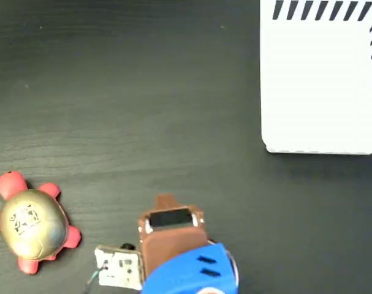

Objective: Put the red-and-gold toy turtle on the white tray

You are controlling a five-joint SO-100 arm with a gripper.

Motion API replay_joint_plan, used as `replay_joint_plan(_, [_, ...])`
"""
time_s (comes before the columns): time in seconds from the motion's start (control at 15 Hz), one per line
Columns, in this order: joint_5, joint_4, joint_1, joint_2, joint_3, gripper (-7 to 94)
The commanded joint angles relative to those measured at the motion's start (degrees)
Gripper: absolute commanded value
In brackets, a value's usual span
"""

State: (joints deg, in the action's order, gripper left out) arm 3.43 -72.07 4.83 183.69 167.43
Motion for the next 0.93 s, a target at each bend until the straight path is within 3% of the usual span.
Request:
replay_joint_plan(0.0, [3.3,3.7,1.1,-14.6,-11.4,0])
replay_joint_plan(0.2, [13.7,1.7,0.8,-40.3,-33.8,0])
replay_joint_plan(0.6, [32.4,-24.5,15.5,-66.4,-66.3,0])
replay_joint_plan(0.87, [41.7,-25.8,27.8,-69.1,-70.7,0])
